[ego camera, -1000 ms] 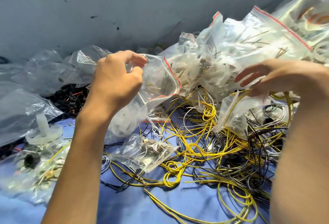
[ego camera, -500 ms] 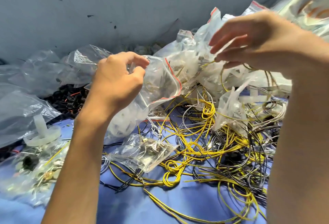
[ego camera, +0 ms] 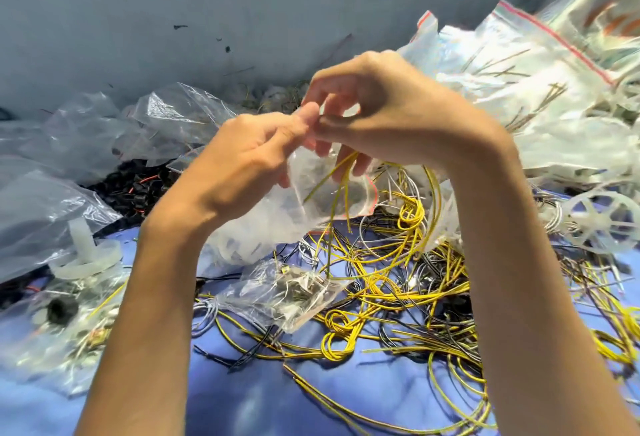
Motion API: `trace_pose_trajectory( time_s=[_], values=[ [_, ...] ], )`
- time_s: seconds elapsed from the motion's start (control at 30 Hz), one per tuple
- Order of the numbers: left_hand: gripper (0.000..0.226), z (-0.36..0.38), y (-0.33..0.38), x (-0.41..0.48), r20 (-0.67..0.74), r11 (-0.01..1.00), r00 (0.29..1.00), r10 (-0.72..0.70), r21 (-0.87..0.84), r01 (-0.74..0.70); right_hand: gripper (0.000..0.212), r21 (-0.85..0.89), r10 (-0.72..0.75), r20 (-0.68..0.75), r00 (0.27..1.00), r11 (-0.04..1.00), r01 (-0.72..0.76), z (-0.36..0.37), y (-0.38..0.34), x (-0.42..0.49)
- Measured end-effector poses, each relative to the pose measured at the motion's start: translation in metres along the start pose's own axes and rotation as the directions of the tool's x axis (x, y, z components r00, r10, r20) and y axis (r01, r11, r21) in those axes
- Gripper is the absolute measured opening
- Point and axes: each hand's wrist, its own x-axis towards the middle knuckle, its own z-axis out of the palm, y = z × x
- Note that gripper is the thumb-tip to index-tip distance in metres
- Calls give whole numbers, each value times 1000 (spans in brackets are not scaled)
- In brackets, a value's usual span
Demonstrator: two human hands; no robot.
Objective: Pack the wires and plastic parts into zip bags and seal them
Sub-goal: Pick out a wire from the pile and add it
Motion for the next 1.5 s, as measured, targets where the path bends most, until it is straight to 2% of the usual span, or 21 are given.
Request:
trace_pose_trajectory(
  time_s=[0.13, 0.23, 0.37, 0.5, 0.73, 0.87, 0.97, 1.1, 1.2, 1.4, 1.5],
  values=[
    [50, 1, 0, -2, 86, 999, 996, 35, 10, -36, 14, 46, 19, -58, 998, 999, -16, 4, 4, 6],
    [36, 2, 0, -1, 107, 998, 993, 50, 39, -55, 14, 36, 7, -96, 995, 999, -4, 5, 7, 8],
    [29, 3, 1, -1, 69, 990, 992, 105, 91, -111, 14, -53, -32, -108, 994, 998, 26, 8, 6, 10],
    [37, 2, -3, 0, 59, 993, 994, 97, 63, -100, 11, -96, -73, -137, 988, 994, 60, 8, 3, 11],
    [33, 3, -5, 1, -9, 988, 991, 130, 80, -129, 9, -73, -80, -87, 993, 995, 74, 8, 6, 11],
    [30, 2, -5, 1, -22, 993, 995, 98, 66, -96, 6, -53, -79, -71, 994, 996, 75, 8, 9, 11],
    [29, 2, -3, 1, 18, 999, 999, 50, -7, -50, 8, -35, -92, -121, 988, 996, 88, 6, 10, 11],
    [32, 4, -2, -1, 90, 998, 994, 57, 13, -59, 10, -103, -128, -196, 972, 989, 109, 8, 7, 13],
    [19, 4, -3, -1, 17, 997, 997, 75, 11, -75, 9, -98, -122, -180, 976, 990, 105, 9, 6, 14],
    [23, -3, -10, 2, -173, 999, 984, 38, 28, -33, 11, -95, -73, -172, 982, 994, 58, 5, 10, 13],
    [22, -2, -12, 4, -268, 1000, 963, -6, -5, 5, 19, -96, -22, -188, 982, 995, 4, 6, 11, 14]
  ],
)
